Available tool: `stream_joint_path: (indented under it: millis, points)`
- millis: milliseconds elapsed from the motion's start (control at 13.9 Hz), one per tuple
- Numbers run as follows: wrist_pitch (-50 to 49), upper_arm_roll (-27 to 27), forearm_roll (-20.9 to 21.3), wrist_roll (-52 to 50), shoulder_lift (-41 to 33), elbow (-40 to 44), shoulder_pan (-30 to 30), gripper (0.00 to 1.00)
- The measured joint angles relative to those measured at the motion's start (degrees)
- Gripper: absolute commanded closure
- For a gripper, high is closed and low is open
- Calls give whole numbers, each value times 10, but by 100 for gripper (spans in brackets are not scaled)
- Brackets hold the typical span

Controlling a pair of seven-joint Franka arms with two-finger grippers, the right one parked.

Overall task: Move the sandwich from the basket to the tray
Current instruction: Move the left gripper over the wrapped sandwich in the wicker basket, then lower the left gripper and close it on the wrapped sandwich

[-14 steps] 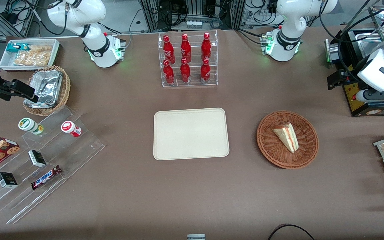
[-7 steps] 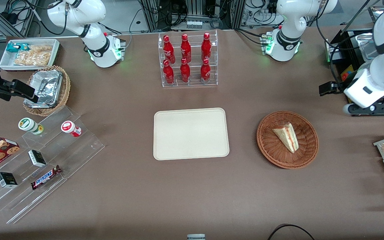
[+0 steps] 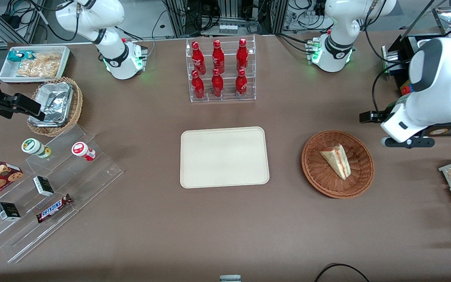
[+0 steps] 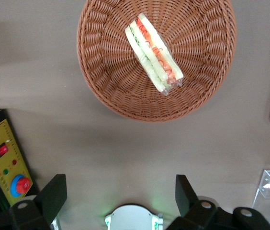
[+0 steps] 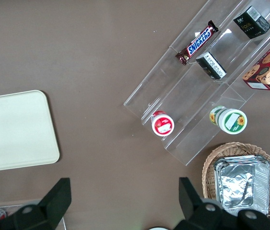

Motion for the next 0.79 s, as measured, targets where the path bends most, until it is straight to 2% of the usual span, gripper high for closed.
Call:
stream_joint_path:
  millis: [288,504,791]
  points:
    - [117,-1,0,-18,2,-84,0,0]
    - [208,-4,0,-98,5,-136,-11,0]
    - [279,-7,0,-244,18,-162,-38,0]
